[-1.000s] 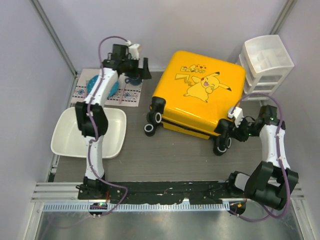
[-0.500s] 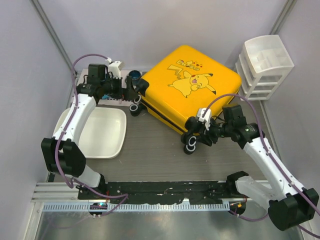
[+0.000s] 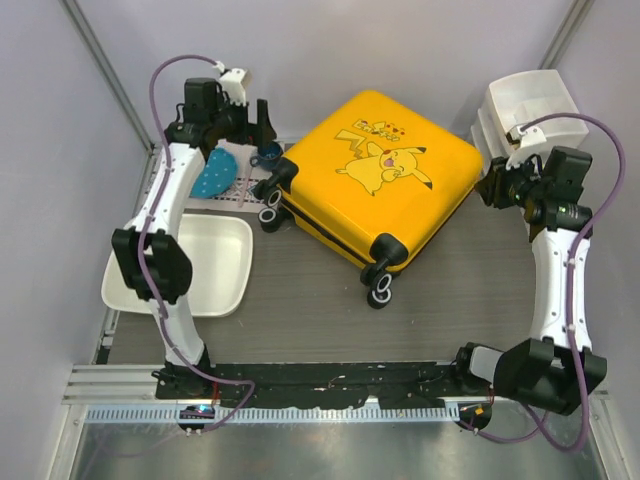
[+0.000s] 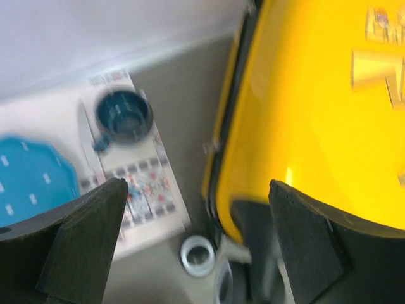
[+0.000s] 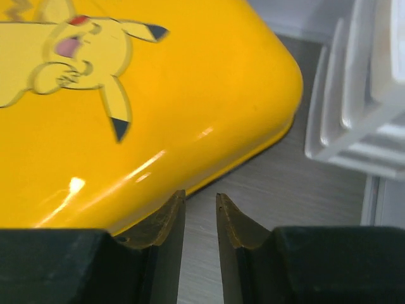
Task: Open, take out, and arrange the luggage
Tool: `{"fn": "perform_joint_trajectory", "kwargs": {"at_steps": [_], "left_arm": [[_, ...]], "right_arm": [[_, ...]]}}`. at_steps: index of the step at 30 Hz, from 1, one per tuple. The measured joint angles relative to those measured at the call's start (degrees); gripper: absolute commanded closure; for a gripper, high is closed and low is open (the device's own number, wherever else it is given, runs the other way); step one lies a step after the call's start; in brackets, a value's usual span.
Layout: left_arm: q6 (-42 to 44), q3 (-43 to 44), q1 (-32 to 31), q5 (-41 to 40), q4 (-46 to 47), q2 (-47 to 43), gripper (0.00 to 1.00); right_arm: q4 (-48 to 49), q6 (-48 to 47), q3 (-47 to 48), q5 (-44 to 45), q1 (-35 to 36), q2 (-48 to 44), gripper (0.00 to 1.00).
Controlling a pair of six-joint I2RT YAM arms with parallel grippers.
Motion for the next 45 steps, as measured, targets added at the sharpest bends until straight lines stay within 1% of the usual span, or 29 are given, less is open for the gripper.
{"fn": "perform_joint_trajectory", "kwargs": {"at_steps": [3, 5, 7, 10, 14, 16, 20, 24, 28, 30, 33, 35, 36, 38, 40, 42, 43, 45], "left_arm": [[-1.9, 11.7, 0.0, -1.4, 2.7, 9.5, 0.11], [-2.7, 22.2, -0.2, -1.2, 4.2, 18.2, 0.12], [-3.3, 29.9, -0.5, -0.9, 6.0, 26.3, 0.11], [-3.3, 34.2, -1.6, -0.1, 7.9, 34.8, 0.09], [-1.8, 34.4, -4.3, 3.3, 9.3, 42.7, 0.09], [-1.1, 34.6, -5.2, 6.5, 12.3, 45.2, 0.09], [4.7, 34.6, -5.3, 13.1, 14.3, 45.3, 0.09], [9.2, 34.2, -6.1, 18.3, 14.6, 45.3, 0.10], [11.5, 34.1, -7.4, 23.3, 12.6, 45.3, 0.09], [13.8, 34.1, -8.3, 25.6, 9.8, 45.0, 0.06], [19.4, 33.3, -10.8, 26.1, 4.8, 43.2, 0.04], [22.0, 31.3, -12.3, 23.4, 4.5, 41.3, 0.01], [21.4, 29.6, -12.6, 21.7, 5.8, 40.3, 0.00], [17.3, 25.1, -12.5, 19.4, 10.1, 38.2, 0.00], [8.9, 16.2, -11.1, 17.1, 18.1, 34.6, 0.01], [0.3, 9.2, -8.8, 15.5, 23.5, 31.3, 0.00], [-4.0, 5.6, -7.1, 15.1, 25.0, 28.9, 0.00], [-9.0, 0.6, -3.1, 12.4, 25.5, 23.7, 0.00]], "right_arm": [[1.6, 1.0, -3.8, 2.5, -3.0, 3.2, 0.74], [1.6, -0.1, -8.1, 3.6, -4.5, 2.8, 0.76], [1.2, -3.0, -12.2, 3.8, -5.4, 1.5, 0.77], [-1.6, -9.7, -16.5, 3.2, -5.7, -2.0, 0.78], [-8.1, -20.5, -17.4, 1.2, -5.9, -6.6, 0.78], [-11.4, -25.3, -17.4, 0.5, -5.9, -7.9, 0.78], [-19.6, -36.2, -17.8, -0.4, -5.9, -9.0, 0.77], [-25.6, -46.9, -20.7, -1.5, -5.9, -10.2, 0.75], [-26.6, -53.7, -24.9, -3.1, -5.9, -9.5, 0.74], [-26.4, -56.3, -26.1, -3.9, -5.9, -7.9, 0.74], [-26.4, -60.6, -26.5, -4.2, -6.2, -5.7, 0.73], [-27.0, -63.3, -26.5, -4.0, -7.8, -6.1, 0.72], [-27.3, -64.6, -26.5, -4.0, -8.1, -6.9, 0.72], [-27.2, -65.9, -26.7, -4.0, -7.5, -8.3, 0.72], [-26.8, -65.9, -27.4, -3.7, -5.6, -10.0, 0.71], [-24.9, -64.0, -29.0, -3.2, -0.9, -12.2, 0.69], [-23.3, -61.9, -30.1, -3.5, 2.8, -13.4, 0.68], [-18.4, -56.0, -33.2, -4.0, 11.5, -15.4, 0.66]]}}
